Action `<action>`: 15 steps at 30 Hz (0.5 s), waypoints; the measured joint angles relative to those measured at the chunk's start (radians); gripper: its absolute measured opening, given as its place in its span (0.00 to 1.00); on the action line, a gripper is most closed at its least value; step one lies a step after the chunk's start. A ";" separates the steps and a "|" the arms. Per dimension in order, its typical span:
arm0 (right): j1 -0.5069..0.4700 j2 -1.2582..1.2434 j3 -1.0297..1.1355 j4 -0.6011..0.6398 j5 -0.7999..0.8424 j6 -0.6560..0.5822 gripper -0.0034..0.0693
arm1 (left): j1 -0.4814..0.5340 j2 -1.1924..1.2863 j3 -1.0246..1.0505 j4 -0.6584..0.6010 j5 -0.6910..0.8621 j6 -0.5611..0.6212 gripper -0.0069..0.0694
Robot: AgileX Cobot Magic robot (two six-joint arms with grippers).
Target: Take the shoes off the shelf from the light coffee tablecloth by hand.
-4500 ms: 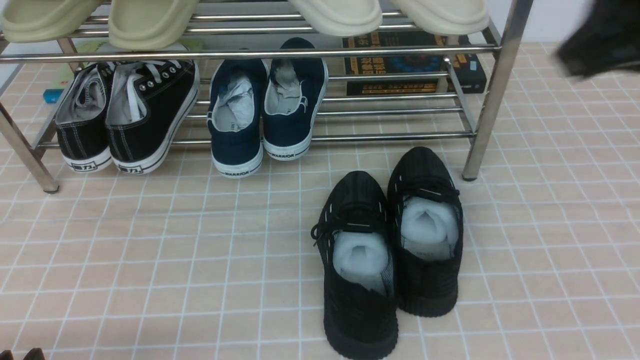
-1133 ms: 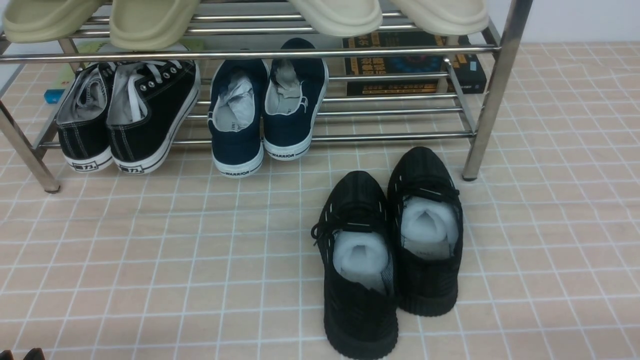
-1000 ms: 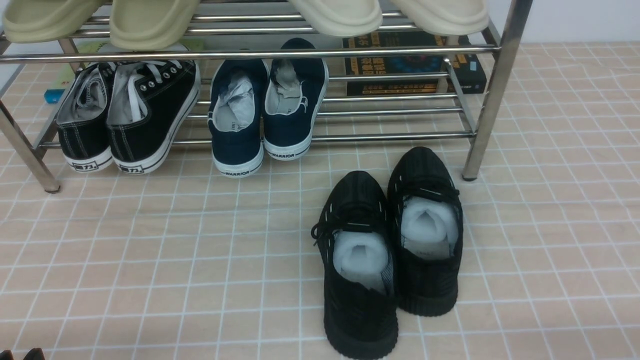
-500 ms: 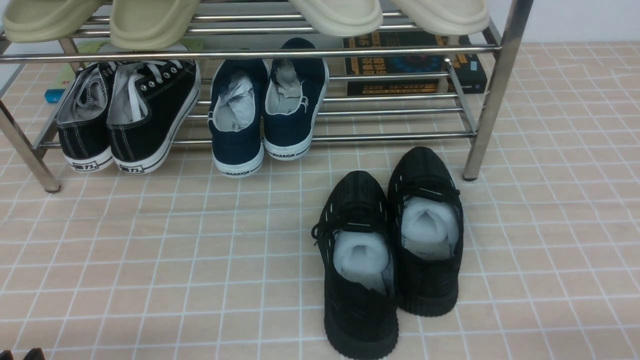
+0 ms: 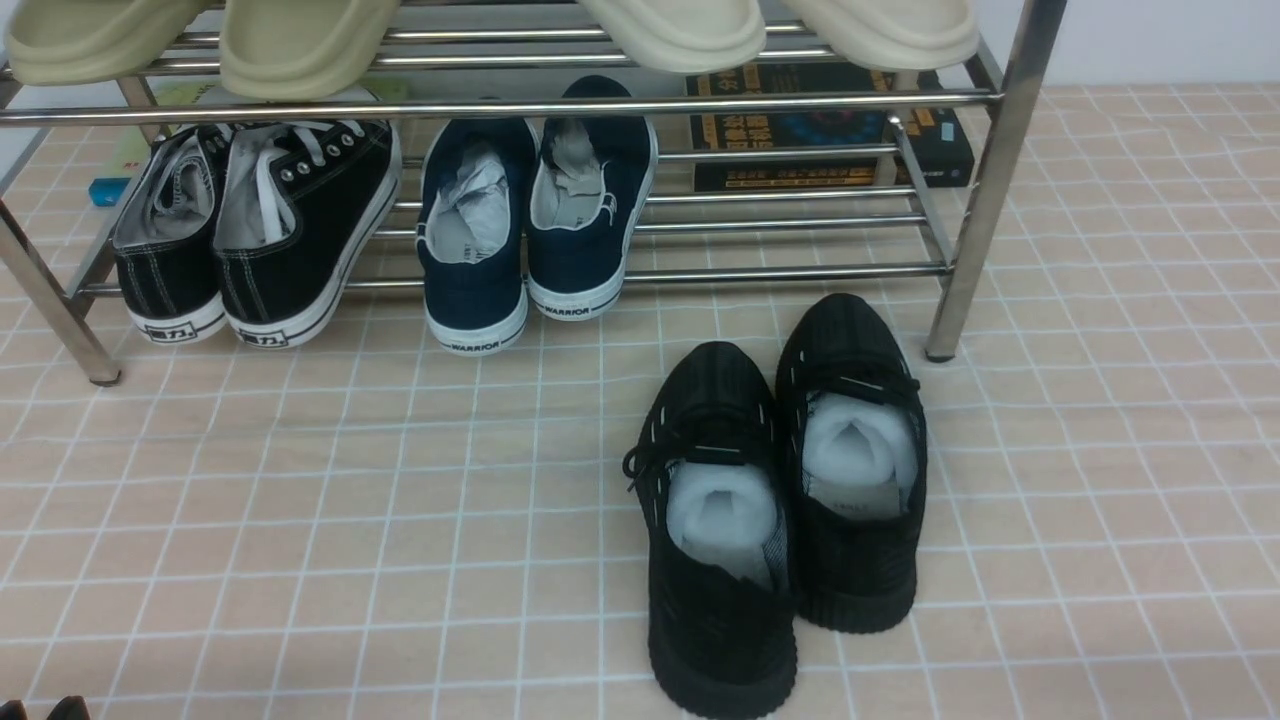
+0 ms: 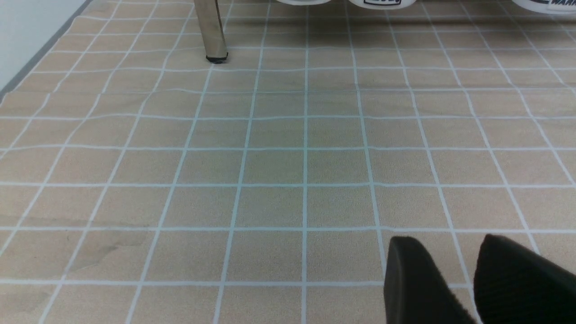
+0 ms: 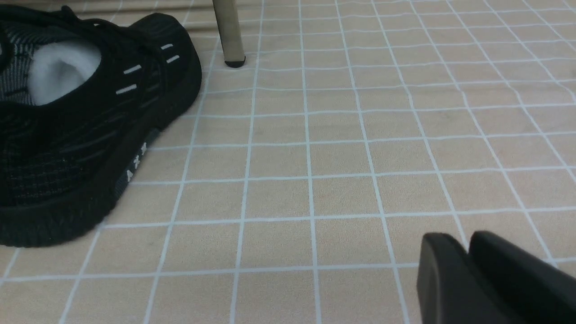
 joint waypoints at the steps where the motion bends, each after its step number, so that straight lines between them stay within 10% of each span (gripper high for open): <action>1: 0.000 0.000 0.000 0.000 0.000 0.000 0.18 | 0.000 0.000 0.000 0.000 0.000 0.000 0.41; 15: 0.000 0.000 0.000 0.000 0.000 -0.001 0.20 | 0.000 0.000 0.000 0.000 0.000 0.000 0.41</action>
